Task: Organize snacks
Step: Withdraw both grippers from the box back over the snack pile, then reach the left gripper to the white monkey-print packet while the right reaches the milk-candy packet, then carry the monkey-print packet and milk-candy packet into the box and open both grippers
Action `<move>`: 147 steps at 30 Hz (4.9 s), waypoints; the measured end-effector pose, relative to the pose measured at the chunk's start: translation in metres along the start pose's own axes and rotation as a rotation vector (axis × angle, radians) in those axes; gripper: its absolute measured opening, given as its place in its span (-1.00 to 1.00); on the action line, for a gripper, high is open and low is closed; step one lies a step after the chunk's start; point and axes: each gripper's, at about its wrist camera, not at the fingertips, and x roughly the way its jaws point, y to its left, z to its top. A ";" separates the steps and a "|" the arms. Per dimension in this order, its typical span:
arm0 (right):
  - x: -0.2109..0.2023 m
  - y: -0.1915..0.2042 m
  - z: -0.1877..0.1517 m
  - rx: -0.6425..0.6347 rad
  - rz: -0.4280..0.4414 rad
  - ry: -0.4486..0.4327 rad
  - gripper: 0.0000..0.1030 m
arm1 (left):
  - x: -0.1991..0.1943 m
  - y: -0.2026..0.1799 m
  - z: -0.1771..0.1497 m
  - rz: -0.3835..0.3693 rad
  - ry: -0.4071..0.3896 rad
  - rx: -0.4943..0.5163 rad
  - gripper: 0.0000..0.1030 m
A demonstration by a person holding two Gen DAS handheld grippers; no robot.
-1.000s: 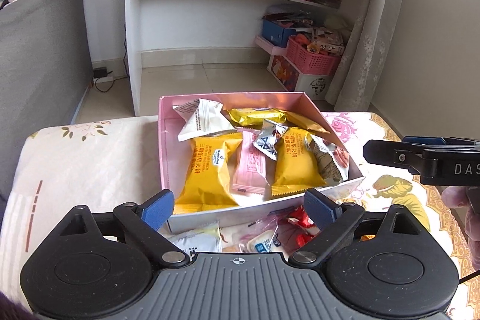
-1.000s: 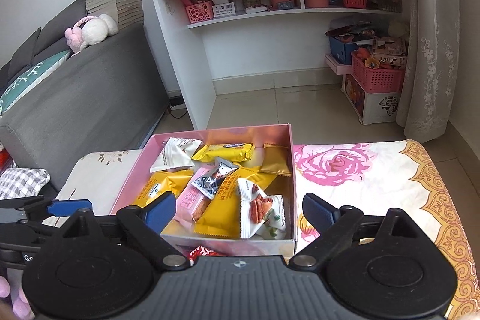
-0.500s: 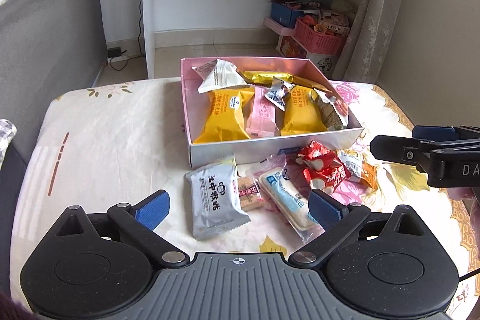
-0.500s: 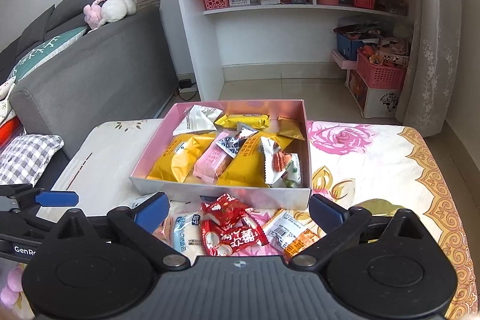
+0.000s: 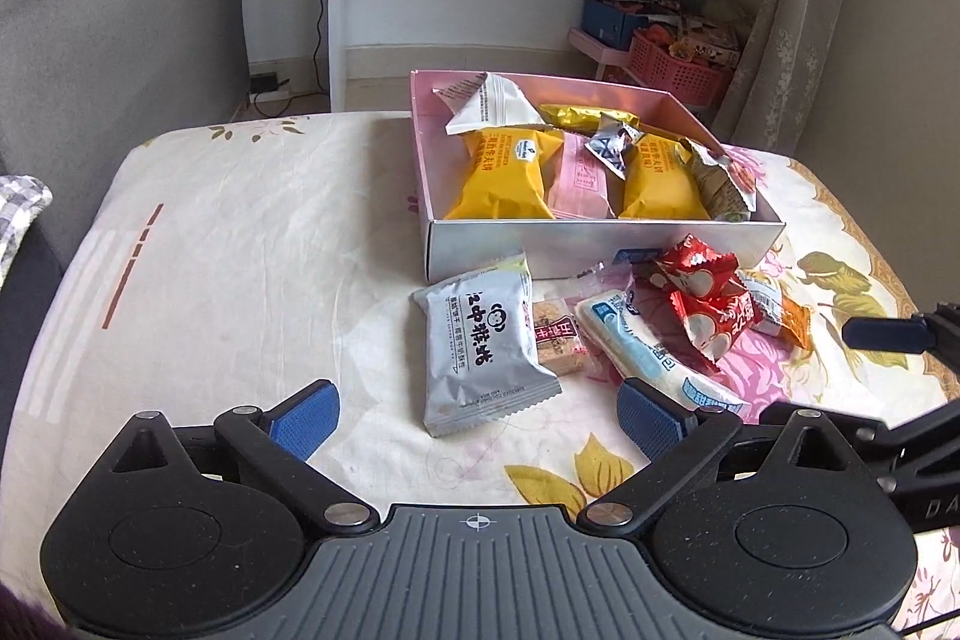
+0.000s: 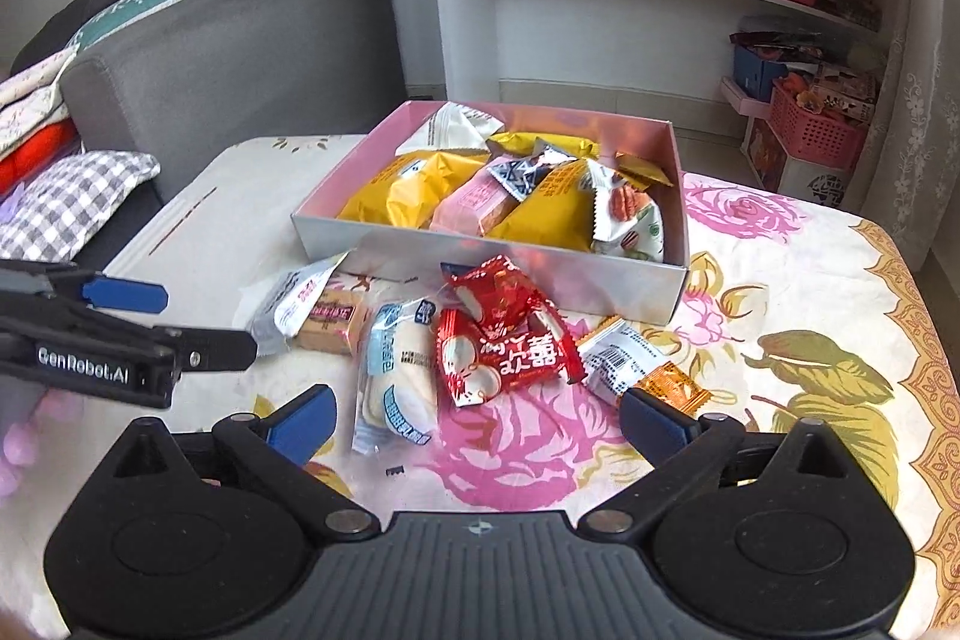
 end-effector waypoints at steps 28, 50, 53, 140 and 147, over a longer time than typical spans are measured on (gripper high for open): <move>0.057 0.033 -0.008 -0.076 0.048 0.098 0.73 | 0.046 0.013 0.002 -0.086 0.037 -0.055 0.10; 0.037 0.033 -0.015 -0.207 0.067 0.080 -0.40 | 0.008 0.021 -0.034 -0.076 0.074 0.131 0.06; 0.030 0.033 -0.021 -0.221 0.080 0.086 -0.40 | 0.003 0.018 -0.041 -0.078 0.079 0.178 0.07; 0.081 -0.026 0.094 0.379 0.134 -0.136 -0.83 | 0.082 0.019 0.126 -0.126 -0.106 -0.228 -0.12; 0.096 -0.041 0.090 0.449 0.152 -0.142 -0.83 | 0.105 0.029 0.139 -0.107 -0.112 -0.266 -0.12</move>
